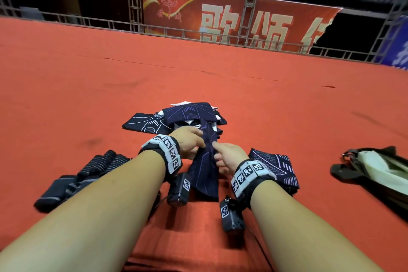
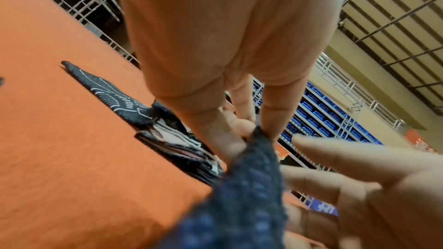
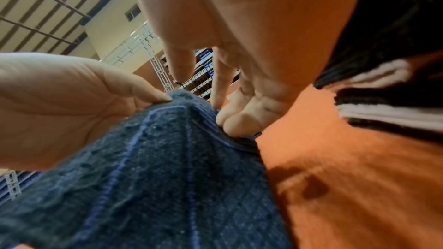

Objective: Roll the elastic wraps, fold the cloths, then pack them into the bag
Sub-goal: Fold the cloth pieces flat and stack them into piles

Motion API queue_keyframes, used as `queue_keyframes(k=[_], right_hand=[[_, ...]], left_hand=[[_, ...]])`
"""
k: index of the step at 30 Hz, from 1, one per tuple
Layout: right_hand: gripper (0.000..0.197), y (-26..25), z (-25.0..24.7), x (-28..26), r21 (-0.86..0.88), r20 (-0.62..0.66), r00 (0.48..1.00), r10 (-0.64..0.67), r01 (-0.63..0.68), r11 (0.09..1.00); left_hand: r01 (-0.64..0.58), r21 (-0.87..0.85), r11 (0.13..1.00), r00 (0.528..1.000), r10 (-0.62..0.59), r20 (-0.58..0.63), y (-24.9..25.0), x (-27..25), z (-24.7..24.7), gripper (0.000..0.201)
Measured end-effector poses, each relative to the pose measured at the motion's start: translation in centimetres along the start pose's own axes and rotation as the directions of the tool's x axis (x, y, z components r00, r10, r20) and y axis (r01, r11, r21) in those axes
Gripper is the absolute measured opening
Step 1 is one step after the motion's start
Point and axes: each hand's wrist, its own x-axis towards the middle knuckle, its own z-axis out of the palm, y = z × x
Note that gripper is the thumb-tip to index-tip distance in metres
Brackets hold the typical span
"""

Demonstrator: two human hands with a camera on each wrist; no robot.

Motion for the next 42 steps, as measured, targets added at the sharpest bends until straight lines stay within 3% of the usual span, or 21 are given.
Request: queue_keyframes(k=[4,7,9,12,15,19,23,26,29,31,33,35,37,40,42], right_hand=[[0.026,-2.7,0.0,-1.9,0.074,0.023,0.989,-0.148,0.146,0.987],[0.027,-3.2,-0.3,-2.1,-0.083,-0.077,0.957,-0.281,0.275,0.958],[0.014,-3.3,-0.8,-2.0,-0.179,-0.128,0.938,-0.321,0.296,0.938],[0.01,-3.4,-1.4,-2.1,-0.175,-0.163,0.939,-0.304,0.275,0.945],[0.032,-3.2,-2.1,-1.9,-0.112,-0.148,0.953,-0.263,0.248,0.962],[0.007,-3.5,-2.1,-2.8,-0.053,-0.155,0.954,-0.255,0.25,0.967],[0.012,-3.9,-2.1,-3.3,-0.092,-0.159,0.927,-0.34,0.329,0.94],[0.035,-4.2,-2.4,-3.2,-0.132,-0.175,0.893,-0.415,0.397,0.908],[0.035,-3.4,-2.7,-2.9,-0.319,-0.215,0.893,-0.396,0.319,0.893],[0.026,-1.8,-2.3,-2.5,-0.438,-0.152,0.939,-0.307,0.214,0.873],[0.019,-0.2,-1.7,-2.4,-0.575,-0.053,0.986,-0.158,0.099,0.812],[0.029,1.1,-1.0,-3.5,-0.742,0.004,1.0,-0.001,0.004,0.671],[0.025,1.7,-0.7,-4.4,-0.849,0.013,0.998,0.057,-0.019,0.528],[0.028,2.4,-0.6,-4.7,-0.844,-0.007,0.998,0.059,-0.038,0.534],[0.039,3.2,-0.4,-4.0,-0.745,-0.044,0.999,0.023,-0.048,0.666]], left_hand=[[-0.027,-0.114,0.993,0.983,0.047,0.179,1.5,-1.4,0.9,0.032],[-0.015,-0.119,0.993,0.97,0.044,0.24,1.8,-1.7,0.8,0.04],[-0.048,-0.134,0.99,0.984,0.07,0.161,2.0,-1.8,0.7,0.028],[-0.045,-0.129,0.991,0.999,0.043,-0.018,1.9,-1.3,0.0,0.006],[0.071,-0.065,0.995,0.997,-0.073,-0.033,1.1,-0.9,-0.5,0.012],[0.154,-0.15,0.977,0.988,-0.148,0.051,0.6,-1.5,-0.3,0.013],[0.008,-0.235,0.972,0.997,-0.027,-0.077,1.4,-1.3,-0.8,0.016],[-0.174,-0.279,0.944,0.975,0.126,-0.183,1.9,-0.7,-1.3,0.047],[-0.239,-0.301,0.923,0.967,0.196,-0.166,1.1,-0.5,-1.7,0.053],[-0.174,-0.195,0.965,0.981,0.153,-0.12,-0.4,-0.7,-1.7,0.039],[-0.055,0.107,0.993,0.997,0.06,-0.044,-2.3,-1.1,-1.5,0.031],[0.006,0.367,0.93,0.998,-0.028,0.054,-4.3,-1.4,-0.9,0.026],[0.038,0.448,0.893,0.987,-0.105,0.125,-5.8,-1.5,-0.4,0.026],[0.078,0.499,0.863,0.967,-0.188,0.175,-5.9,-1.9,0.1,0.029],[0.104,0.469,0.877,0.965,-0.203,0.165,-5.4,-2.0,-0.1,0.022]])
